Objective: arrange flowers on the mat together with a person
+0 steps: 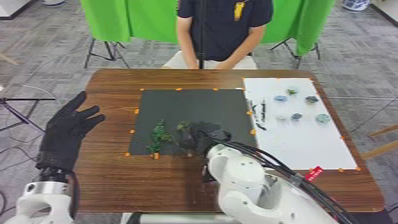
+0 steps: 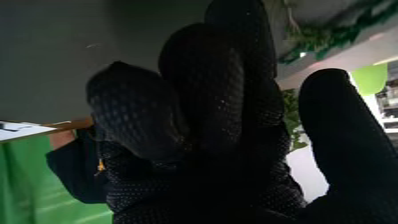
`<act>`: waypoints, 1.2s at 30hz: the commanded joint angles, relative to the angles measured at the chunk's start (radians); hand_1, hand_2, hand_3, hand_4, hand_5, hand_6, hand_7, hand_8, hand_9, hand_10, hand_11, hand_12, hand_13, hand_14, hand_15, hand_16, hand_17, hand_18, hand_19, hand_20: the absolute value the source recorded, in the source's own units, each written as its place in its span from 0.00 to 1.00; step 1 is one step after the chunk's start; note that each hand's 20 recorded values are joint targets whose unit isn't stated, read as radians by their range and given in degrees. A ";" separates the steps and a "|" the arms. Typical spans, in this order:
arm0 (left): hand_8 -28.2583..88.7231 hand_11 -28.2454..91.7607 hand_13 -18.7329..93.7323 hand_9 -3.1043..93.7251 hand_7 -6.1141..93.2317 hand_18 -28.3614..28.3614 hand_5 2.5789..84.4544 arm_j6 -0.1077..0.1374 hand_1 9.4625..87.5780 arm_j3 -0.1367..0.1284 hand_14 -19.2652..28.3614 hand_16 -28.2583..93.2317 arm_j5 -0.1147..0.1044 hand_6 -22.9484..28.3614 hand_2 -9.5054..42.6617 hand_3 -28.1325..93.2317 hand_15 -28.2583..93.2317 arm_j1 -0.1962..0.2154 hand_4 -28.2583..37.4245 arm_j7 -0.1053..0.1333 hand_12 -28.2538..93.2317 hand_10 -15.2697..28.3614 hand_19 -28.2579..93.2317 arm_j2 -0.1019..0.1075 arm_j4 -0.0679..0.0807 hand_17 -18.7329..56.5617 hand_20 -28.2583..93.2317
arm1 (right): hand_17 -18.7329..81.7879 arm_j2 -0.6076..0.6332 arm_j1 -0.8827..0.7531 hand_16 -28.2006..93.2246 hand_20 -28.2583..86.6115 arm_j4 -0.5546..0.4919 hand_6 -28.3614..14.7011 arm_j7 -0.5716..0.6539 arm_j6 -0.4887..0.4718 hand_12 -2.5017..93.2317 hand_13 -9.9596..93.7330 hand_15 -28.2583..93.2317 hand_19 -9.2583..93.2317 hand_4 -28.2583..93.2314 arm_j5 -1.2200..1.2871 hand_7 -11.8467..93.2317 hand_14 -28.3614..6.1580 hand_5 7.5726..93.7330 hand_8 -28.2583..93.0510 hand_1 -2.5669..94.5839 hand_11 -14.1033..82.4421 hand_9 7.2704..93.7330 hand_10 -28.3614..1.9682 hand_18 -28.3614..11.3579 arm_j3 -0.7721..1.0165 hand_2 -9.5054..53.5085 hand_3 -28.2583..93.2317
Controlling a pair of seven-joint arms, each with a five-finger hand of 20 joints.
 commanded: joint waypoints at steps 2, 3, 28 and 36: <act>0.16 0.43 0.43 0.43 0.19 0.92 0.40 0.013 0.21 0.008 0.98 0.17 -0.024 0.52 0.27 0.89 0.64 0.022 0.10 0.030 0.32 0.77 0.63 0.015 0.003 0.14 0.36 | 0.62 0.062 -0.028 0.42 0.44 -0.092 0.62 -0.010 0.041 0.18 0.97 0.73 1.00 0.07 0.066 0.35 0.44 1.00 0.12 0.28 0.62 1.00 0.47 0.00 0.108 0.33 0.76; 0.16 0.43 0.43 0.43 0.19 0.92 0.40 0.014 0.21 0.012 0.98 0.17 -0.030 0.52 0.27 0.89 0.64 0.021 0.10 0.037 0.32 0.77 0.63 0.020 0.005 0.14 0.36 | 0.62 0.068 -0.031 0.42 0.44 -0.100 0.62 -0.015 0.061 0.18 0.97 0.73 1.00 0.07 0.070 0.35 0.44 1.00 0.12 0.28 0.62 1.00 0.47 0.00 0.127 0.33 0.76; 0.16 0.42 0.43 0.44 0.18 0.93 0.42 0.011 0.14 0.024 0.98 0.17 -0.039 0.51 0.28 0.87 0.64 0.054 0.00 0.104 0.32 0.76 0.63 0.019 0.017 0.13 0.37 | 0.29 0.128 -0.624 0.32 0.39 -0.159 0.61 -0.725 0.438 0.17 0.54 0.59 0.65 0.02 1.296 0.25 0.25 0.58 0.14 0.22 0.33 0.58 0.35 0.13 0.939 0.37 0.87; 0.16 0.41 0.43 0.44 0.18 0.93 0.41 0.002 0.14 0.033 0.98 0.17 -0.030 0.50 0.27 0.87 0.63 0.057 0.00 0.093 0.32 0.76 0.62 0.009 0.024 0.13 0.36 | 0.26 0.097 -0.702 0.34 0.40 -0.142 0.64 -0.772 0.428 0.17 0.47 0.50 0.59 0.00 1.404 0.25 0.26 0.49 0.14 0.18 0.28 0.49 0.40 0.14 0.991 0.36 0.89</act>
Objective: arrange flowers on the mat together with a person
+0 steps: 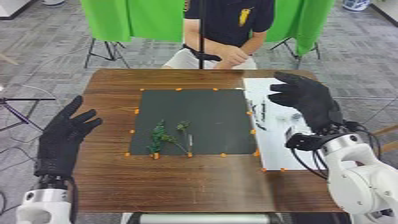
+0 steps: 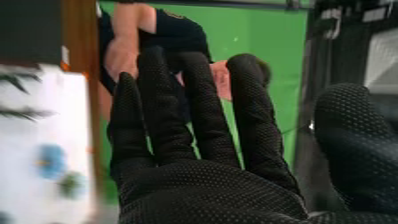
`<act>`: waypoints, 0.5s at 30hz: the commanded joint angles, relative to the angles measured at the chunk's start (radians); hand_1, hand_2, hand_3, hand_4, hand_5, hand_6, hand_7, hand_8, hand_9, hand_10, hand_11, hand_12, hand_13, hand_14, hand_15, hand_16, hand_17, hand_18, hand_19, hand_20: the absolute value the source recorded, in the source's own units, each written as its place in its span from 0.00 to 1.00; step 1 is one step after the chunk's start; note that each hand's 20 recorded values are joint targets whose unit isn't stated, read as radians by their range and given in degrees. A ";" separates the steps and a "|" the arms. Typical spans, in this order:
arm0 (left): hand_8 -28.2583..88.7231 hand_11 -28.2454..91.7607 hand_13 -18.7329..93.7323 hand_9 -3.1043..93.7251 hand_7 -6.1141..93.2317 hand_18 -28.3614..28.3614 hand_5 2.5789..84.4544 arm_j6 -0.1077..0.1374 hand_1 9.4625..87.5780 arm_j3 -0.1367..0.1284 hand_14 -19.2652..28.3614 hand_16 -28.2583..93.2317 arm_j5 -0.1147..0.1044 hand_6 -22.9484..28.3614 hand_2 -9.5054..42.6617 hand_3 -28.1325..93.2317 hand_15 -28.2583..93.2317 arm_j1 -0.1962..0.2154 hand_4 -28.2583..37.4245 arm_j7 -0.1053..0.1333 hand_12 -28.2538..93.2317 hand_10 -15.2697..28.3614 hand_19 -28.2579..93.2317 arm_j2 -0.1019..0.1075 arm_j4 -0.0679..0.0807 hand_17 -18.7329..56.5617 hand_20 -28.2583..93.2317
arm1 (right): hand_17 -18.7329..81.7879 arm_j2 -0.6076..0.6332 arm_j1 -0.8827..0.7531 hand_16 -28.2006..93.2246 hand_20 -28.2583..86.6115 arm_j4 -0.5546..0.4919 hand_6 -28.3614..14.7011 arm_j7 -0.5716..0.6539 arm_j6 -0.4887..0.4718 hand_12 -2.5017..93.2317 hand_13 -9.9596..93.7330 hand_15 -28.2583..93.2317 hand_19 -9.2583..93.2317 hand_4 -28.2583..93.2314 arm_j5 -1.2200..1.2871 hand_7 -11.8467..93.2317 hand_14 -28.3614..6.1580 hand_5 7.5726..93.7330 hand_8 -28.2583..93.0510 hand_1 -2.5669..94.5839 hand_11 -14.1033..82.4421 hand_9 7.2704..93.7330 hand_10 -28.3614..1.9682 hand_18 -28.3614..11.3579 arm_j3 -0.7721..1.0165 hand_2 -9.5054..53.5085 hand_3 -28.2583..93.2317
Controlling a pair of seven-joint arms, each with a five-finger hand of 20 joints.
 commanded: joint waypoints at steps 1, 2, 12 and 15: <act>0.16 0.41 0.43 0.44 0.18 0.93 0.41 -0.016 0.14 0.006 0.98 0.17 0.013 0.50 0.27 0.87 0.63 0.015 0.00 -0.029 0.32 0.75 0.62 -0.028 0.013 0.13 0.36 | 0.26 -0.045 -0.090 0.34 0.40 0.018 0.65 -0.019 -0.004 0.17 0.47 0.49 0.58 0.00 0.164 0.24 0.26 0.48 0.14 0.18 0.27 0.49 0.40 0.14 0.029 0.36 0.89; 0.16 0.41 0.43 0.43 0.18 0.92 0.41 -0.012 0.14 0.005 0.98 0.17 0.008 0.50 0.27 0.87 0.63 0.018 0.00 -0.024 0.32 0.75 0.62 -0.027 0.012 0.13 0.36 | 0.26 -0.052 -0.085 0.34 0.40 0.021 0.66 -0.015 -0.006 0.17 0.47 0.49 0.58 0.00 0.172 0.24 0.25 0.48 0.14 0.18 0.27 0.48 0.41 0.13 0.030 0.35 0.89; 0.16 0.40 0.42 0.42 0.17 0.92 0.40 -0.012 0.14 -0.001 0.96 0.18 0.011 0.50 0.27 0.87 0.60 0.015 0.00 -0.027 0.32 0.74 0.61 -0.030 0.012 0.13 0.36 | 0.25 -0.085 -0.106 0.36 0.40 0.025 0.68 -0.023 -0.035 0.18 0.45 0.46 0.56 0.00 0.170 0.24 0.26 0.44 0.14 0.17 0.25 0.45 0.42 0.13 0.039 0.35 0.89; 0.16 0.40 0.42 0.42 0.17 0.92 0.40 -0.015 0.14 0.001 0.97 0.18 0.015 0.50 0.27 0.87 0.61 0.005 0.00 -0.034 0.32 0.74 0.61 -0.032 0.015 0.13 0.36 | 0.25 -0.084 -0.109 0.37 0.40 0.026 0.69 -0.023 -0.040 0.18 0.45 0.46 0.56 0.00 0.185 0.24 0.26 0.44 0.14 0.17 0.25 0.45 0.42 0.13 0.033 0.35 0.89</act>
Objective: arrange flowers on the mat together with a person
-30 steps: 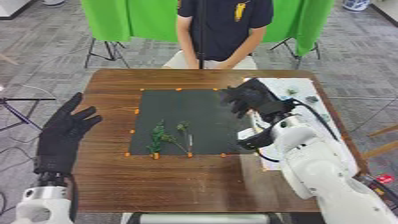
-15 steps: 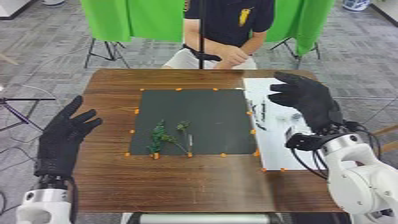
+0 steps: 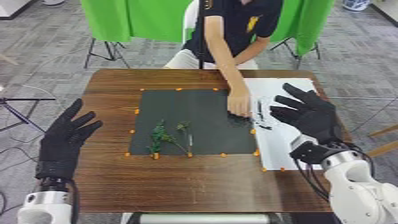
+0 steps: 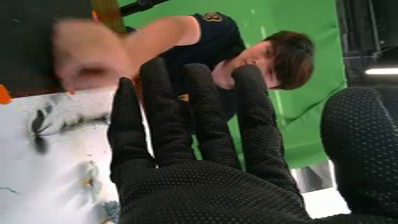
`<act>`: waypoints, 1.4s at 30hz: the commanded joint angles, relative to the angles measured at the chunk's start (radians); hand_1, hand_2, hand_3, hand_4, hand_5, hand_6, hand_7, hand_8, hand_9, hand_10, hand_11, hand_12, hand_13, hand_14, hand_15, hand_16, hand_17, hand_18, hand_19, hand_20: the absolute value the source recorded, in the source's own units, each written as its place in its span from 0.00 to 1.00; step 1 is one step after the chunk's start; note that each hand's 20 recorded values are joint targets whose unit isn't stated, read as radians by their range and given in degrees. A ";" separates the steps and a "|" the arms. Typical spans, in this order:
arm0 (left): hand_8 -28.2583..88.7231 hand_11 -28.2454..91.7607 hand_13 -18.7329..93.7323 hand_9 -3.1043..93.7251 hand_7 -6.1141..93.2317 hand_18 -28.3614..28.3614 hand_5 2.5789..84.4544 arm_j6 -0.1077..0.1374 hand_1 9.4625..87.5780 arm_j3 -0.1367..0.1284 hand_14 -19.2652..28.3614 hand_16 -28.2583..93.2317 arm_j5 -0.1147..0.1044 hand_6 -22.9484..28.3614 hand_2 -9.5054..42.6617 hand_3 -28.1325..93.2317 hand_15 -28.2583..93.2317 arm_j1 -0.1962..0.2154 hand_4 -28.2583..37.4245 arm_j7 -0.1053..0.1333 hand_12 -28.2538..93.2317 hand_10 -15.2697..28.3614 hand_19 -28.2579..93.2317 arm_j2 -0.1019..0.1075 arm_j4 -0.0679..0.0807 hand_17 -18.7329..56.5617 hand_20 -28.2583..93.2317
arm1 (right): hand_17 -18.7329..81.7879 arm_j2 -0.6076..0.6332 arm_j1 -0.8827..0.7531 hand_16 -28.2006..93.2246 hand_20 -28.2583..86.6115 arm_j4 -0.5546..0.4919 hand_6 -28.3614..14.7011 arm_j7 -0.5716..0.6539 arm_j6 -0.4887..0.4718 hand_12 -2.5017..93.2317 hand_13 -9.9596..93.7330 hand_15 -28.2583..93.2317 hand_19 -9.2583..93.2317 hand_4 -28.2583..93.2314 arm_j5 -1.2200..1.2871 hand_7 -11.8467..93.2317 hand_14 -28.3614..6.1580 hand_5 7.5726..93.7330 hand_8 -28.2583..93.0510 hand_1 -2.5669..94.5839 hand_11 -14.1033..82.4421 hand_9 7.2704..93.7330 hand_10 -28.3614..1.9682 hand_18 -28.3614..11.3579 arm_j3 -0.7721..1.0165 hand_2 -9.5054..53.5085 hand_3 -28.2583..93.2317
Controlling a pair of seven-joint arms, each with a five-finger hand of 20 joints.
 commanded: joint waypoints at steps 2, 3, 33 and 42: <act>0.16 0.40 0.42 0.42 0.18 0.92 0.40 -0.011 0.14 0.001 0.97 0.18 0.006 0.50 0.27 0.87 0.61 -0.002 0.00 -0.018 0.32 0.75 0.61 -0.010 0.009 0.13 0.36 | 0.25 -0.006 -0.023 0.37 0.41 0.001 0.69 -0.016 -0.022 0.18 0.45 0.46 0.56 0.00 0.005 0.24 0.26 0.44 0.14 0.17 0.25 0.45 0.43 0.13 -0.015 0.35 0.89; 0.16 0.40 0.42 0.42 0.17 0.92 0.40 -0.012 0.14 0.001 0.97 0.18 0.007 0.50 0.27 0.87 0.61 -0.003 0.00 -0.021 0.32 0.75 0.61 -0.010 0.009 0.13 0.36 | 0.25 -0.007 -0.023 0.37 0.41 0.001 0.69 -0.016 -0.021 0.18 0.45 0.46 0.56 0.00 0.006 0.24 0.26 0.43 0.14 0.17 0.25 0.45 0.43 0.13 -0.018 0.35 0.89; 0.16 0.41 0.42 0.43 0.18 0.92 0.40 0.000 0.15 0.001 0.98 0.18 0.003 0.51 0.27 0.87 0.62 -0.010 0.00 -0.019 0.32 0.76 0.61 0.005 0.001 0.13 0.36 | 0.32 0.094 0.072 0.35 0.45 0.020 0.69 0.159 0.000 0.20 0.53 0.64 0.67 0.01 -0.381 0.27 0.33 0.44 0.13 0.26 0.38 0.51 0.38 0.06 0.001 0.19 0.89; 0.16 0.41 0.42 0.43 0.18 0.92 0.40 0.007 0.15 0.008 0.98 0.18 -0.008 0.51 0.27 0.87 0.62 -0.008 0.00 -0.006 0.32 0.76 0.62 0.014 0.002 0.13 0.36 | 0.45 0.294 0.178 0.34 0.43 0.072 0.69 0.427 0.093 0.22 0.64 0.78 0.80 0.03 -0.846 0.28 0.38 0.45 0.13 0.35 0.57 0.57 0.41 0.08 -0.105 0.07 0.87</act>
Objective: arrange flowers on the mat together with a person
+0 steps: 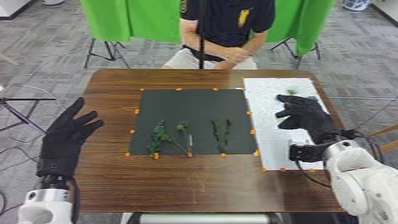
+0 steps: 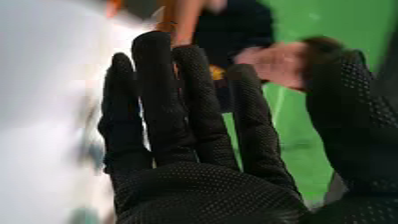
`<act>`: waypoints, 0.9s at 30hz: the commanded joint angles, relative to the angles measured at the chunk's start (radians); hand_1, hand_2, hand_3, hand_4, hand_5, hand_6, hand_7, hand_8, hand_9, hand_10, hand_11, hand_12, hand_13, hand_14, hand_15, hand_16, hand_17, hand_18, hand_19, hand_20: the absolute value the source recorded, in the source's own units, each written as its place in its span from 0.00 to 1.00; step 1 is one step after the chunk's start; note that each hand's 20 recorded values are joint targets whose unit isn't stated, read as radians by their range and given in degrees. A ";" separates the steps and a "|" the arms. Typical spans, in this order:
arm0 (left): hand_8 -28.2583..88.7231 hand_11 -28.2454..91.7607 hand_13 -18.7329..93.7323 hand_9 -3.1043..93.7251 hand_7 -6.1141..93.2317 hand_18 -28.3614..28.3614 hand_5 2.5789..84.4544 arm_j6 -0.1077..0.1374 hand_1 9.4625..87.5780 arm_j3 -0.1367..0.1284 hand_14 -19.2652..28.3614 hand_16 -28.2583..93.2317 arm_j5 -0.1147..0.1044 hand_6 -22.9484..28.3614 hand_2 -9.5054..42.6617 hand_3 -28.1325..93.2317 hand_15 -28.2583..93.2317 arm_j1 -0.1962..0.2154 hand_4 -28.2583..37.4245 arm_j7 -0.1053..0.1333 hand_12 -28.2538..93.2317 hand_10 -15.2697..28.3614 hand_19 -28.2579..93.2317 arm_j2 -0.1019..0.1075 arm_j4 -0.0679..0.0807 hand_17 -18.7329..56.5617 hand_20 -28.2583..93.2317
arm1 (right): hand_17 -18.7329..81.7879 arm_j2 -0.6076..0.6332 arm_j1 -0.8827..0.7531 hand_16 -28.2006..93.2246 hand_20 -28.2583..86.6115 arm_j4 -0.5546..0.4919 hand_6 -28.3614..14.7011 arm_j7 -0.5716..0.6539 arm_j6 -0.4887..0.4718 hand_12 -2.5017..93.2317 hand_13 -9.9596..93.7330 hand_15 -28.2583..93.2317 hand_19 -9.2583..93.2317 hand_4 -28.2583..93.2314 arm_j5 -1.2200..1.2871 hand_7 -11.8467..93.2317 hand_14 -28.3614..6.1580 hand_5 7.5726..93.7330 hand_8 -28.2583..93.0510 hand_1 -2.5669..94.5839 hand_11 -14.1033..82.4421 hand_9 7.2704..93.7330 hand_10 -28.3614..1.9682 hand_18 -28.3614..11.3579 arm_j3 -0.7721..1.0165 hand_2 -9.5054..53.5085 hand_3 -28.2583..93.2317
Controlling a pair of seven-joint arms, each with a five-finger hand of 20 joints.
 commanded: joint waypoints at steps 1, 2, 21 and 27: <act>0.16 0.42 0.42 0.43 0.18 0.92 0.40 0.012 0.16 0.002 0.98 0.18 -0.013 0.51 0.27 0.87 0.62 0.014 0.00 0.013 0.32 0.76 0.62 0.007 -0.003 0.13 0.36 | 0.46 0.178 0.094 0.34 0.43 0.050 0.69 0.154 0.066 0.23 0.65 0.80 0.81 0.03 -0.380 0.28 0.40 0.46 0.13 0.36 0.59 0.59 0.41 0.09 -0.078 0.06 0.87; 0.16 0.42 0.42 0.43 0.18 0.92 0.40 0.009 0.16 0.000 0.98 0.18 -0.009 0.51 0.27 0.87 0.62 0.013 0.00 0.008 0.32 0.76 0.62 0.003 -0.003 0.13 0.36 | 0.48 0.184 0.103 0.34 0.43 0.055 0.69 0.176 0.046 0.23 0.67 0.80 0.82 0.03 -0.410 0.28 0.41 0.47 0.13 0.37 0.61 0.60 0.41 0.10 -0.087 0.05 0.86; 0.16 0.42 0.43 0.43 0.18 0.92 0.40 0.002 0.16 0.002 0.98 0.17 -0.004 0.51 0.27 0.88 0.63 -0.005 0.00 -0.001 0.32 0.76 0.62 -0.002 0.002 0.13 0.36 | 0.50 0.282 0.321 0.36 0.42 0.212 0.71 0.253 -0.032 0.23 0.73 0.79 0.85 0.03 -0.781 0.30 0.49 0.52 0.13 0.41 0.63 0.66 0.45 0.14 -0.426 0.00 0.85; 0.16 0.42 0.43 0.43 0.18 0.92 0.40 0.000 0.16 0.003 0.98 0.17 -0.008 0.51 0.27 0.88 0.63 -0.010 0.00 -0.003 0.32 0.76 0.62 -0.002 0.003 0.13 0.36 | 0.50 0.281 0.385 0.36 0.42 0.261 0.71 0.280 -0.033 0.23 0.74 0.79 0.85 0.03 -0.820 0.31 0.50 0.52 0.12 0.41 0.63 0.67 0.45 0.14 -0.511 0.00 0.85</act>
